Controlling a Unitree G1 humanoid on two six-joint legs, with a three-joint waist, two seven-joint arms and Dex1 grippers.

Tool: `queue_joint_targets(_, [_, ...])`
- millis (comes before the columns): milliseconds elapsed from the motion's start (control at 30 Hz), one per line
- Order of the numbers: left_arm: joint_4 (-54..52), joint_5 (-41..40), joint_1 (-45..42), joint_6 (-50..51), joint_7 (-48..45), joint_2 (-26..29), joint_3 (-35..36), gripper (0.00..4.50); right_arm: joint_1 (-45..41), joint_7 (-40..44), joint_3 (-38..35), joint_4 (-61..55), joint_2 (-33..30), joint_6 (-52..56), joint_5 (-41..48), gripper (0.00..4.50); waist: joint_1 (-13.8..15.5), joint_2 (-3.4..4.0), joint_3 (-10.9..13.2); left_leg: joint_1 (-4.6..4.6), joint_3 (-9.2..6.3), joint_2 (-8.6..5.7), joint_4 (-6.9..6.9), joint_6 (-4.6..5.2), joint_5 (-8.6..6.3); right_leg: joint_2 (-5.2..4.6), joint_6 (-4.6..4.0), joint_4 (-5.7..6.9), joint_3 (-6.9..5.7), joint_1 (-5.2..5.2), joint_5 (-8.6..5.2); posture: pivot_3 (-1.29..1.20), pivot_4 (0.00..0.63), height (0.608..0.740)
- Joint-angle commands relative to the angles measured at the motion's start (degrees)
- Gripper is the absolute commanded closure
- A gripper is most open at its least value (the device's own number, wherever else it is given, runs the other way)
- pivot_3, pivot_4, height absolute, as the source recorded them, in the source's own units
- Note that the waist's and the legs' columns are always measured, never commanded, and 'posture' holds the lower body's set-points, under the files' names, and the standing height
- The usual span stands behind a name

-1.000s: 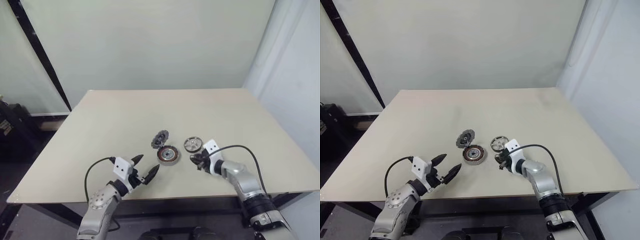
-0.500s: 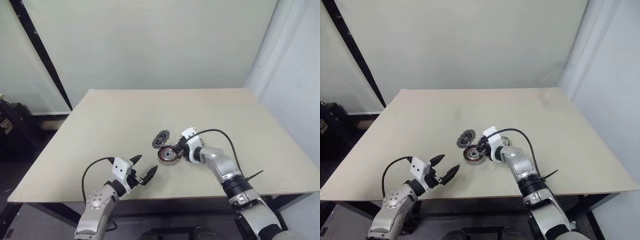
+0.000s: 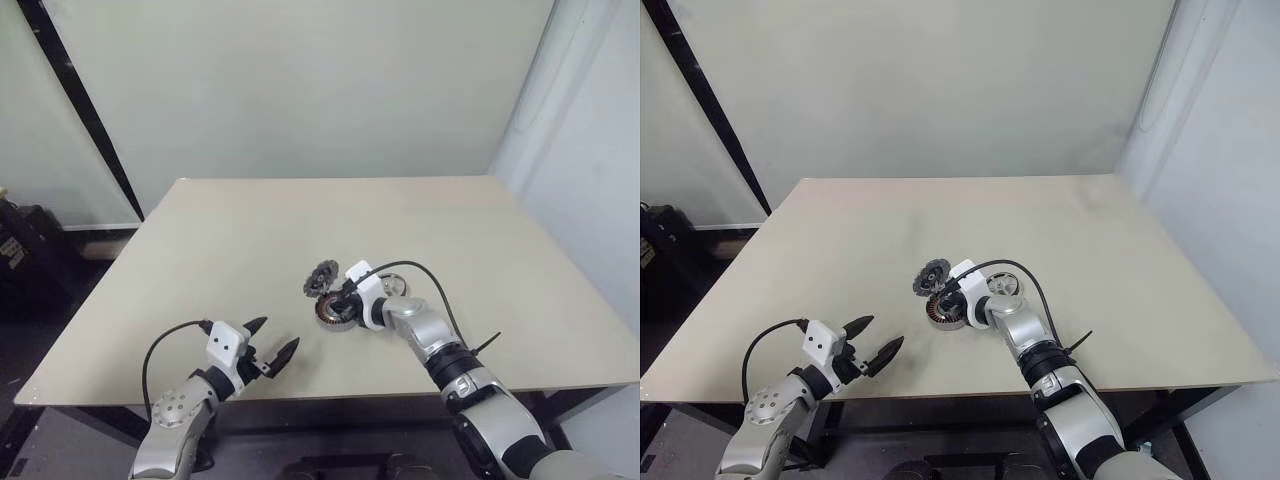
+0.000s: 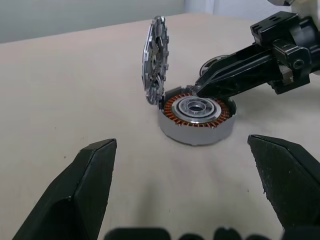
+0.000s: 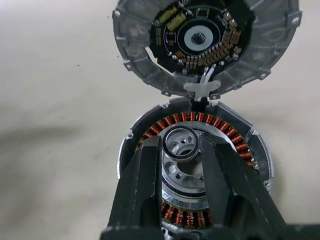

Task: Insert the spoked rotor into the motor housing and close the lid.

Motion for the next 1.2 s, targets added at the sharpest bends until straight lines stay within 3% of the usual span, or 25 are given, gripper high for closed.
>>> queue_joint_targets(33, [-2.22,-0.66,-0.36,-0.5,0.04,0.25,1.19,0.0,-2.68,-0.37,-0.51,1.21,0.68,-2.66,-0.62,3.7,0.0,0.0,0.0,0.0,0.0,0.0,-0.01,0.0,0.0,0.0,0.0,0.0,0.0,-0.01,0.0,0.0,0.0,0.74])
queue_joint_targets(1200, [-3.49,-0.61,-0.3,-0.25,0.1,-0.21,0.8,0.0,-4.85,-2.0,-1.54,10.77,1.25,-7.75,-3.16,3.7,-0.02,0.02,0.0,0.0,0.0,-0.01,-0.08,-0.01,0.0,0.01,0.03,0.0,0.0,-0.04,0.02,0.0,0.0,0.74])
